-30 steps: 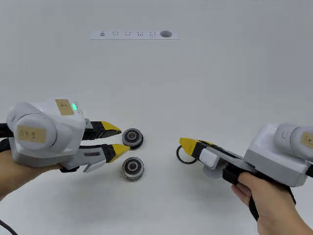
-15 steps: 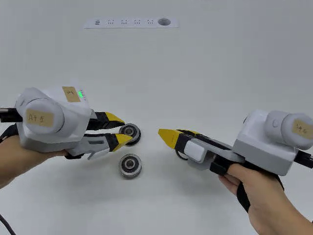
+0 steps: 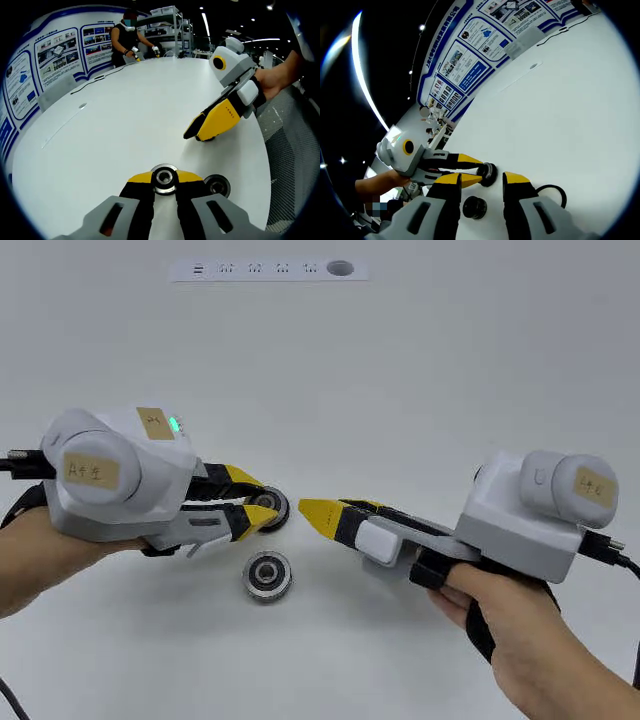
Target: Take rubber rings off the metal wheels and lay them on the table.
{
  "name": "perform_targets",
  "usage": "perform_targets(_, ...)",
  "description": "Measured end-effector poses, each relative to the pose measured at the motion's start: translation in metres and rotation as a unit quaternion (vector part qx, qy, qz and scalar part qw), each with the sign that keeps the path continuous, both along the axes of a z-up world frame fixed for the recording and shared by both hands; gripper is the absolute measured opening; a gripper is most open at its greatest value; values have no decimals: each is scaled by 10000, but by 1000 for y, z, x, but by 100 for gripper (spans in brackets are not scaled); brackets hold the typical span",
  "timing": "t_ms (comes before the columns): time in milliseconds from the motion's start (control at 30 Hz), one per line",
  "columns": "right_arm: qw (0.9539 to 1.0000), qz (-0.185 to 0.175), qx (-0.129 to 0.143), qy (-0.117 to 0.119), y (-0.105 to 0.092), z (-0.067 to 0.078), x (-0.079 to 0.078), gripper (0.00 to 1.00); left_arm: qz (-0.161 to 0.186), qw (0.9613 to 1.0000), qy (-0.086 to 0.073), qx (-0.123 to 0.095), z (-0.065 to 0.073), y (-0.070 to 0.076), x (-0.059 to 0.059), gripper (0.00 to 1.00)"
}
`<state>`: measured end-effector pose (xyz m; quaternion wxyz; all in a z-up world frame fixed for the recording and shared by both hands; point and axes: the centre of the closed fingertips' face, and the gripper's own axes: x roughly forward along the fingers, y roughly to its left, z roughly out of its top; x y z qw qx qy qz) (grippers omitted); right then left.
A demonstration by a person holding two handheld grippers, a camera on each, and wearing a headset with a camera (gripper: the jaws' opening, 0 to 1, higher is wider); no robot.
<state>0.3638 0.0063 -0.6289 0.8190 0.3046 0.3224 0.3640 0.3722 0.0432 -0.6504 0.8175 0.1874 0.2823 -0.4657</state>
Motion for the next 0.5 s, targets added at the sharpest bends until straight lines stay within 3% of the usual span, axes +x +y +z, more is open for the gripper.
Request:
perform_targets(167,9999,70,105,91,10,-2,0,35,45,9999,88,-79,0,0,1,15)
perform_targets(500,9990,182,265,326,27,-7,2,44,-68,9999,38,-77,0,0,0,15)
